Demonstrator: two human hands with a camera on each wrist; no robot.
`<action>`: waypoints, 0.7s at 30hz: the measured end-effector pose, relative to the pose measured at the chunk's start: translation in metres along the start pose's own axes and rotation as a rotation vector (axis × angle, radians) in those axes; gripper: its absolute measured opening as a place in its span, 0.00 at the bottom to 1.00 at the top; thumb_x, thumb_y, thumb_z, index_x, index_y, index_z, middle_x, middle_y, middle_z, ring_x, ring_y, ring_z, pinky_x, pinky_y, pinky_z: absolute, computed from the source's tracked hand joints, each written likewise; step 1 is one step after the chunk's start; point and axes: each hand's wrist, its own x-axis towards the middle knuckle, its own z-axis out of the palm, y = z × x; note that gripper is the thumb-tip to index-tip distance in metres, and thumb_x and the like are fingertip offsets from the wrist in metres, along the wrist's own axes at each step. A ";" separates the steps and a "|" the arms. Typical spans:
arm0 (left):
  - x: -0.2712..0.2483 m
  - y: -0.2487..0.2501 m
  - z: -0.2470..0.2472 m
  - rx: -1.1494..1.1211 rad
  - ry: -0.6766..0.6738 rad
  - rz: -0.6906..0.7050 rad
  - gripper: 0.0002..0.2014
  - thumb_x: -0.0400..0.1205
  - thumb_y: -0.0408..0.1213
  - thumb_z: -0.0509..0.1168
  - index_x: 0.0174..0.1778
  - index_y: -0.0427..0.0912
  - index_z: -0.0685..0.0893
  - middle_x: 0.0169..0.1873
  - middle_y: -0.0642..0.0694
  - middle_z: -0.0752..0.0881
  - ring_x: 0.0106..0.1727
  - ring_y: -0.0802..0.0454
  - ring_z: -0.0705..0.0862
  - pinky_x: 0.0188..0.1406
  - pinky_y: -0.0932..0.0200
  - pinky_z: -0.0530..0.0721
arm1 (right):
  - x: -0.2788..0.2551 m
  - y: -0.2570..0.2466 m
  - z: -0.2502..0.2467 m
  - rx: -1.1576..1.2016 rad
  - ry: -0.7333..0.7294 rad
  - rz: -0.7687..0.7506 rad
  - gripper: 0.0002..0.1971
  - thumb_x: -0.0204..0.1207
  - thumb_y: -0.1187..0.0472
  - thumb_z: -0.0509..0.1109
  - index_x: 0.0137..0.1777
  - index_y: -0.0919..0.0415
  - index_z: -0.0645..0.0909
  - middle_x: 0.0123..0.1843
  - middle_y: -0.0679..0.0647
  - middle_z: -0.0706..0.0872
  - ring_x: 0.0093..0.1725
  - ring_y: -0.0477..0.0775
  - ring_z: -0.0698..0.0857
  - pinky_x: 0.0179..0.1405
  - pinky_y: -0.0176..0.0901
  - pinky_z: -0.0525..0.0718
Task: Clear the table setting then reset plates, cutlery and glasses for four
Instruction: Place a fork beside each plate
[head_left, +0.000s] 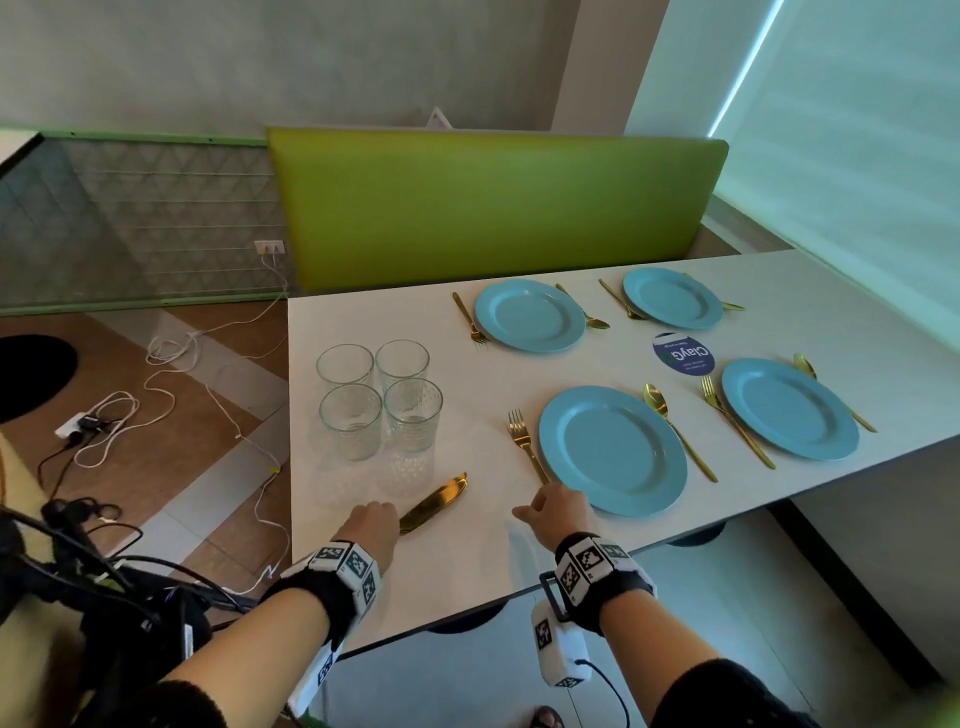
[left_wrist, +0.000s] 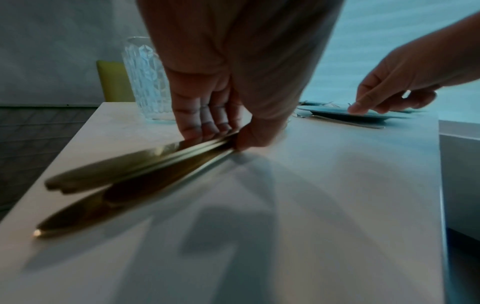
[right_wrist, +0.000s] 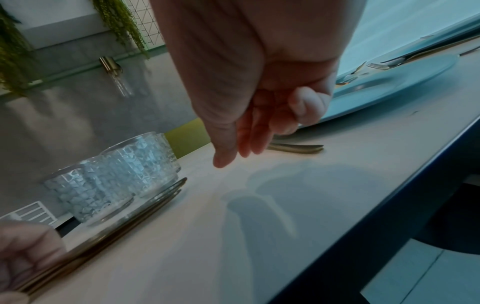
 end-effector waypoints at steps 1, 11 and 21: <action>0.001 0.001 0.003 0.033 0.011 0.020 0.16 0.85 0.27 0.51 0.69 0.35 0.71 0.68 0.39 0.74 0.70 0.43 0.74 0.70 0.56 0.73 | 0.000 -0.001 0.002 0.001 -0.002 -0.015 0.12 0.74 0.48 0.72 0.45 0.58 0.81 0.43 0.51 0.82 0.46 0.51 0.84 0.52 0.44 0.85; 0.010 0.020 0.008 -0.032 0.234 0.015 0.02 0.55 0.30 0.68 0.20 0.36 0.83 0.21 0.40 0.80 0.20 0.45 0.81 0.13 0.62 0.78 | -0.010 -0.011 0.016 -0.030 -0.129 -0.129 0.08 0.76 0.49 0.69 0.42 0.53 0.80 0.47 0.52 0.85 0.46 0.50 0.82 0.47 0.42 0.83; 0.014 0.029 -0.011 -0.135 0.091 -0.061 0.14 0.80 0.26 0.58 0.62 0.32 0.76 0.63 0.36 0.78 0.65 0.41 0.79 0.60 0.54 0.80 | -0.011 -0.014 0.019 0.004 -0.203 -0.122 0.14 0.77 0.49 0.68 0.52 0.59 0.85 0.54 0.55 0.88 0.47 0.50 0.82 0.50 0.43 0.82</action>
